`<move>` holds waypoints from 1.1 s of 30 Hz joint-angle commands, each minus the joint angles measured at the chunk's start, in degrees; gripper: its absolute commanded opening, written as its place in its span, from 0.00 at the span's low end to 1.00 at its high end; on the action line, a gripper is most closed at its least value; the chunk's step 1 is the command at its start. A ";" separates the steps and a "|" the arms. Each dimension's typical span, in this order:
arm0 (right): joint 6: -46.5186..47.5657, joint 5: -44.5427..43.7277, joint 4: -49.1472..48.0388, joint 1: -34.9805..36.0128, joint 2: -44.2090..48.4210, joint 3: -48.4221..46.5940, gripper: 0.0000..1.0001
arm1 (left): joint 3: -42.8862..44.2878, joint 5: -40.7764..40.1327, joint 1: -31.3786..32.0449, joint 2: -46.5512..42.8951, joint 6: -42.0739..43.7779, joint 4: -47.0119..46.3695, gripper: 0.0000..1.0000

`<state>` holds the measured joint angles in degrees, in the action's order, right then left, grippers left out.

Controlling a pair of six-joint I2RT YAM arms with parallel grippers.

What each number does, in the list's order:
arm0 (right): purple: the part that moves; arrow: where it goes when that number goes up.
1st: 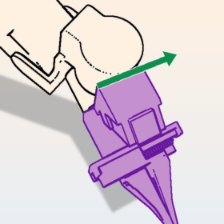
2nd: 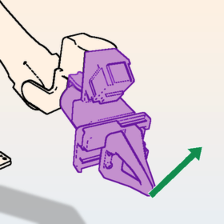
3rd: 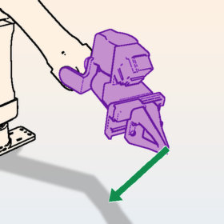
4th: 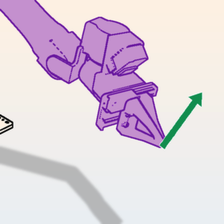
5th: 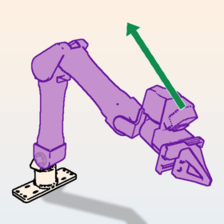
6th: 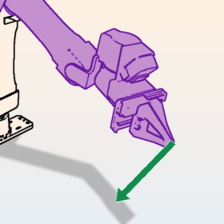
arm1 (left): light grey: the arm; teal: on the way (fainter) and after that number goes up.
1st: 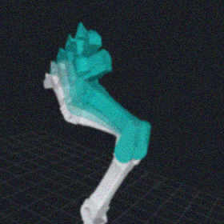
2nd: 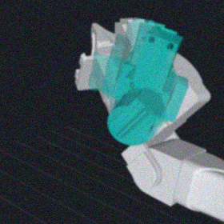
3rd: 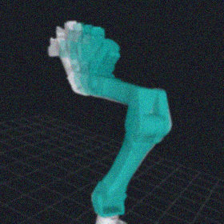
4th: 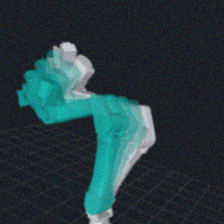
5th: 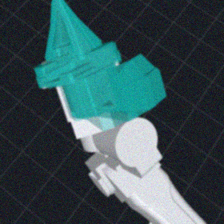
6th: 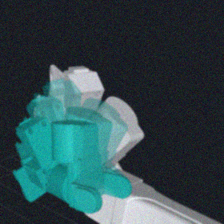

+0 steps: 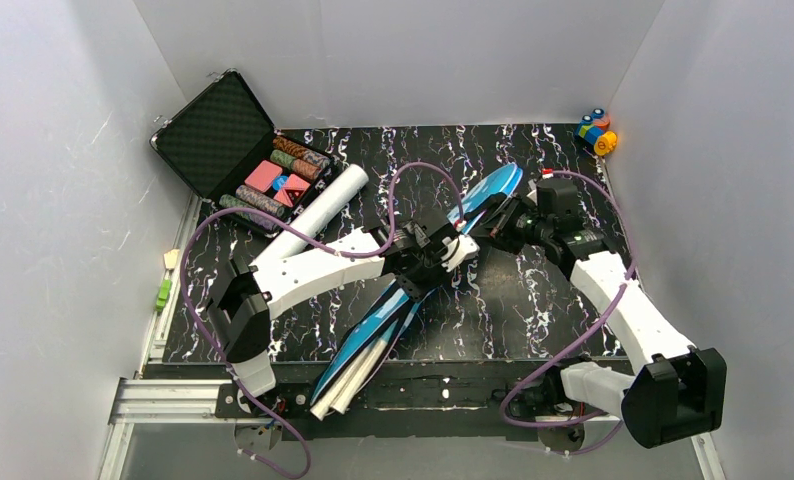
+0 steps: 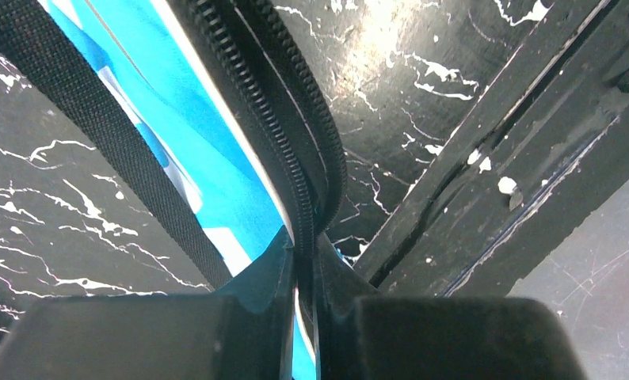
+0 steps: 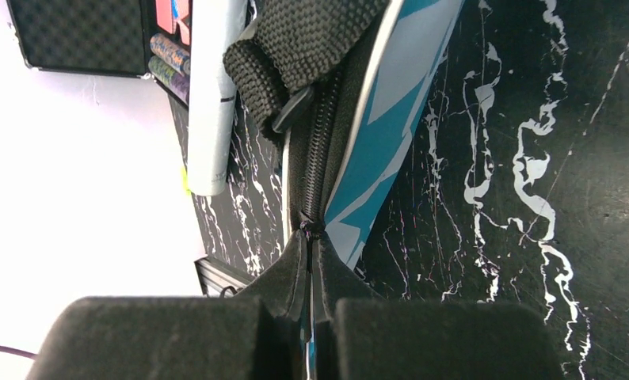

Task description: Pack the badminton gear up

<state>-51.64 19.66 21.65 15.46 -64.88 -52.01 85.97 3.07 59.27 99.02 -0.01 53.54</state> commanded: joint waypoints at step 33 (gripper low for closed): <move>3.83 17.66 -12.27 8.99 -11.63 -6.90 0.01 | 33.41 55.16 -32.37 18.33 5.53 -10.17 0.93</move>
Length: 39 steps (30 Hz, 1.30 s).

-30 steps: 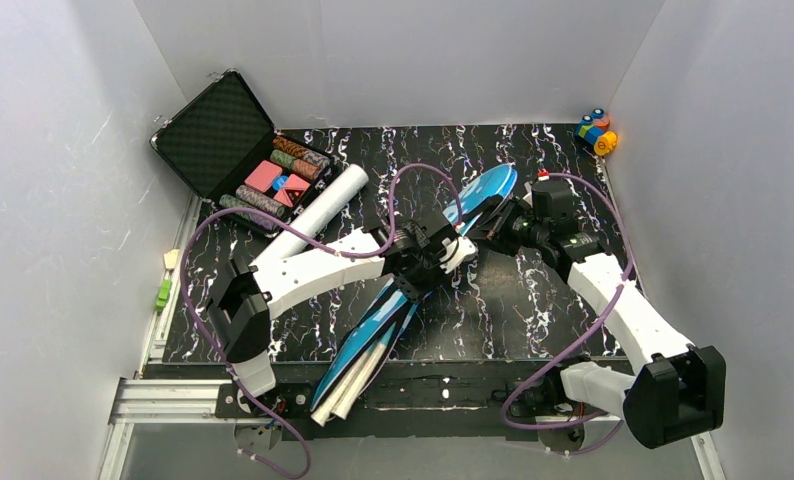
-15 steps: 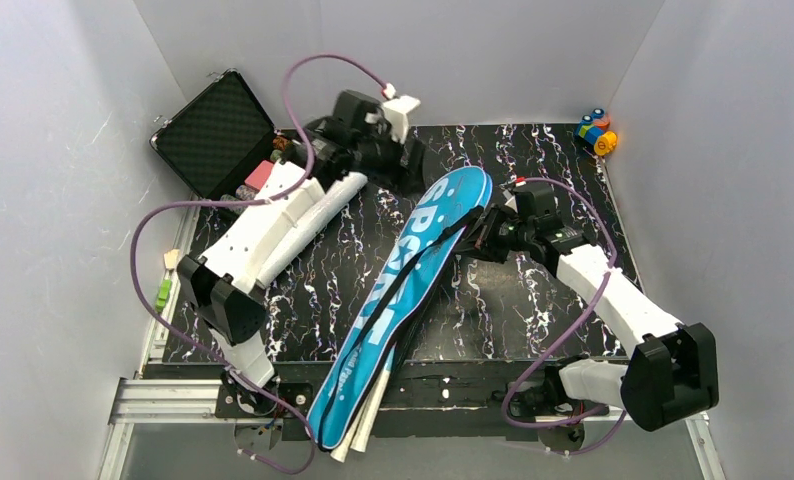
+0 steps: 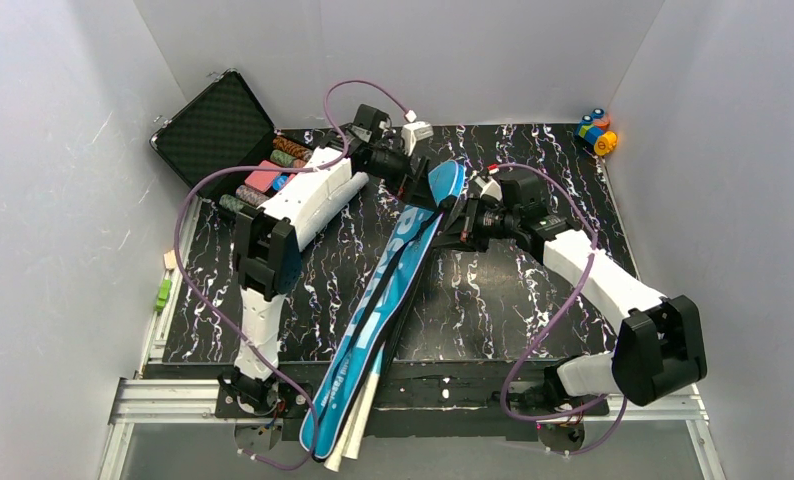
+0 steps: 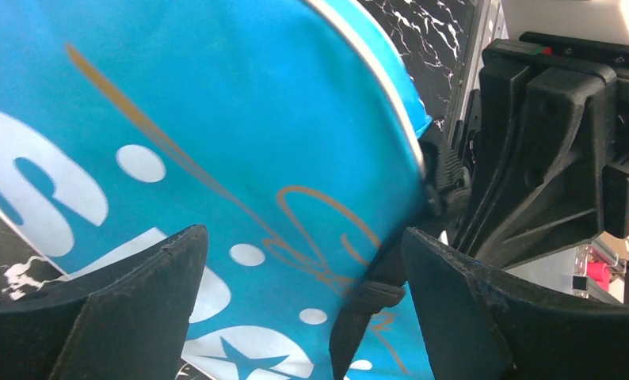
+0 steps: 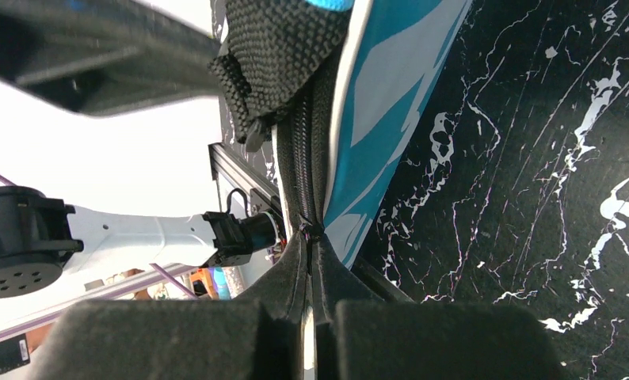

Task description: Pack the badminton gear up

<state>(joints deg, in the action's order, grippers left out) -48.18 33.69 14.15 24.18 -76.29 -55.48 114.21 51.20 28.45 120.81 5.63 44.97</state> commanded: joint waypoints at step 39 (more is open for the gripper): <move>-2.22 0.85 -6.64 6.26 -3.72 -6.68 0.03 | -11.77 -3.05 0.38 -13.77 -11.81 -10.09 0.00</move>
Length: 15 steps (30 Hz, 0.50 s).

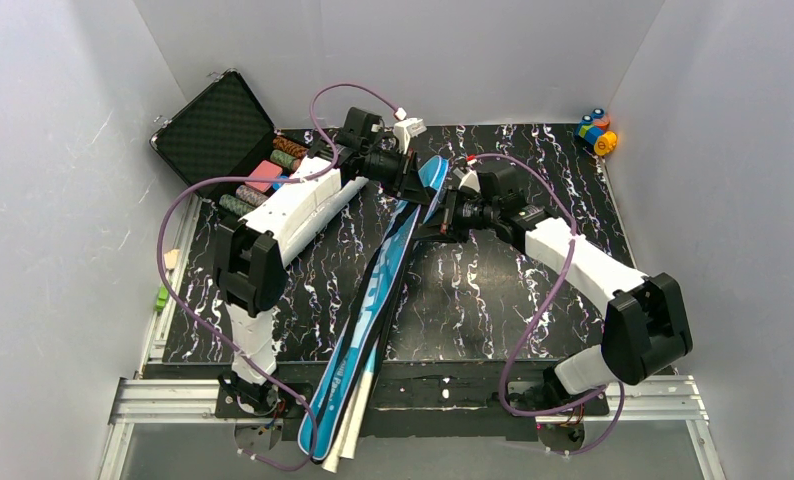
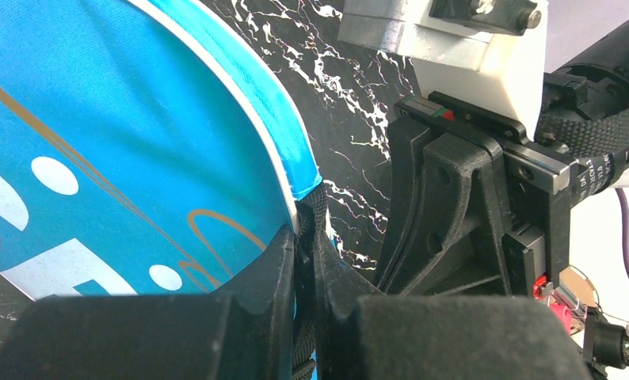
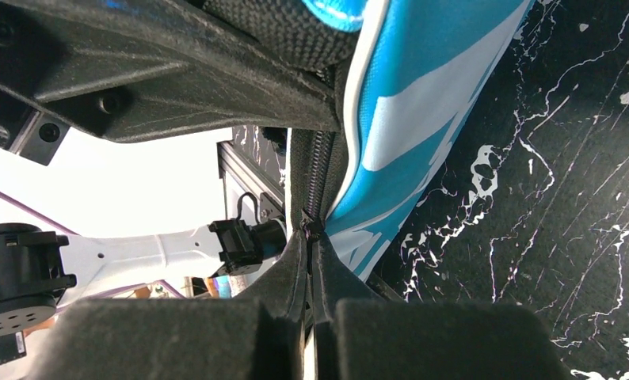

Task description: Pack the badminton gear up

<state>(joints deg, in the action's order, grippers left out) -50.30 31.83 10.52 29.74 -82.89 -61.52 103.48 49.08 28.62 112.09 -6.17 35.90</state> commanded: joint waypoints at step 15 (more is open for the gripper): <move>-0.53 -0.02 -2.80 -2.31 7.38 2.19 0.40 | -1.78 -0.54 0.22 -6.16 -2.41 -1.98 0.00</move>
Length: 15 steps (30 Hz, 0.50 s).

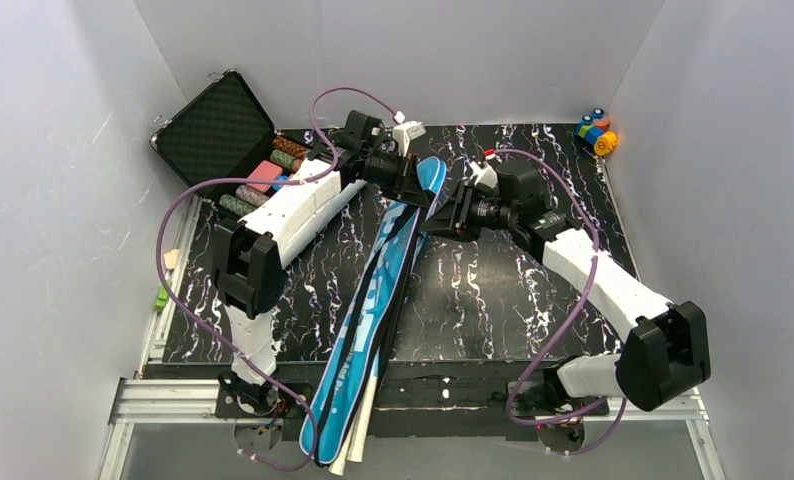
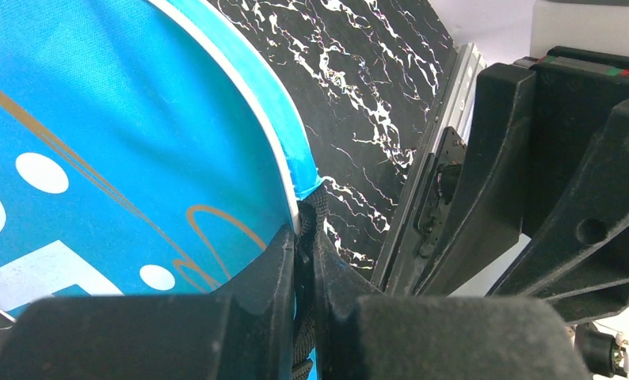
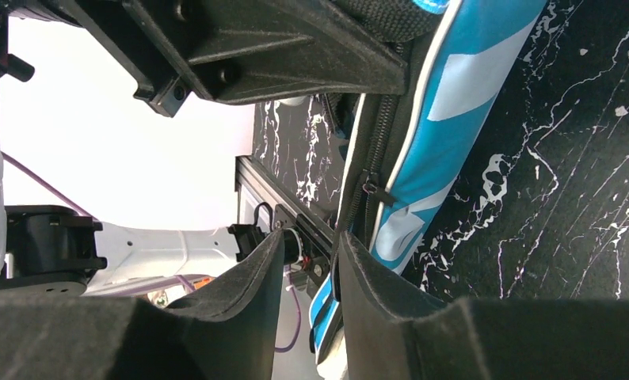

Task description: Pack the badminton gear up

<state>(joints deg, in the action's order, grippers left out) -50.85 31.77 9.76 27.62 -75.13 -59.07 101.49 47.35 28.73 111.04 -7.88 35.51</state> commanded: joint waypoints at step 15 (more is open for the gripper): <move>3.44 -2.40 -4.05 -0.27 -3.05 1.79 0.42 | 0.10 2.91 0.07 -5.58 -2.19 -1.62 0.00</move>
<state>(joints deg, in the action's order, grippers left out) -50.15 29.47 9.93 27.49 -77.06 -57.21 101.49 47.35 28.73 111.02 -9.21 35.51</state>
